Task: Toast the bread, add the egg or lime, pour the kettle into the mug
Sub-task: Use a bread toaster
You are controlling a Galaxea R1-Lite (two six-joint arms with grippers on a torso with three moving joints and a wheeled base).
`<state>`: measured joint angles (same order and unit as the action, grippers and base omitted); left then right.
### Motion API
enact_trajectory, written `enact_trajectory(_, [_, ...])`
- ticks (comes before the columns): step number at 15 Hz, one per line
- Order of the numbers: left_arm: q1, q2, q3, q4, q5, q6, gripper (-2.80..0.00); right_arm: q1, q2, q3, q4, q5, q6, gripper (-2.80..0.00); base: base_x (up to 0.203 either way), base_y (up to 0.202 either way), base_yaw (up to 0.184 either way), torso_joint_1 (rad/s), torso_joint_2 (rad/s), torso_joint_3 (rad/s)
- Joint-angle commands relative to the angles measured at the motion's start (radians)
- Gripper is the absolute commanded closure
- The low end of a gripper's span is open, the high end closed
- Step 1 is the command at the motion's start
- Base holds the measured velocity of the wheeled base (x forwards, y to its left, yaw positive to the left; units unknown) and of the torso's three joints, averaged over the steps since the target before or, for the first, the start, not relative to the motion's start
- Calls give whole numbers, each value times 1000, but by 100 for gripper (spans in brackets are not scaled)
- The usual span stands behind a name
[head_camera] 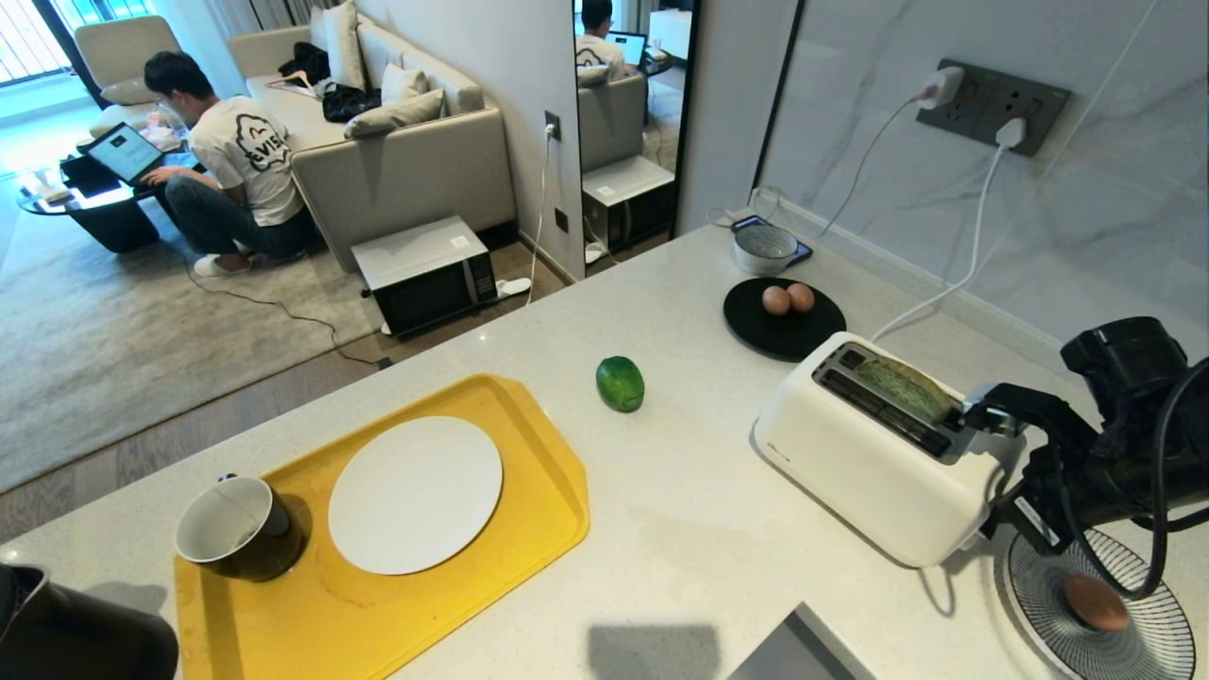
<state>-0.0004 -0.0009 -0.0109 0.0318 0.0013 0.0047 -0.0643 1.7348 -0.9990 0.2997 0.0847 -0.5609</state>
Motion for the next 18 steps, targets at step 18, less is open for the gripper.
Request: enact_trajectory(18, [-1, 1, 0, 0, 0, 0, 0, 0, -18, -9, 1, 1, -4, 0, 0, 0, 0, 0, 0, 0])
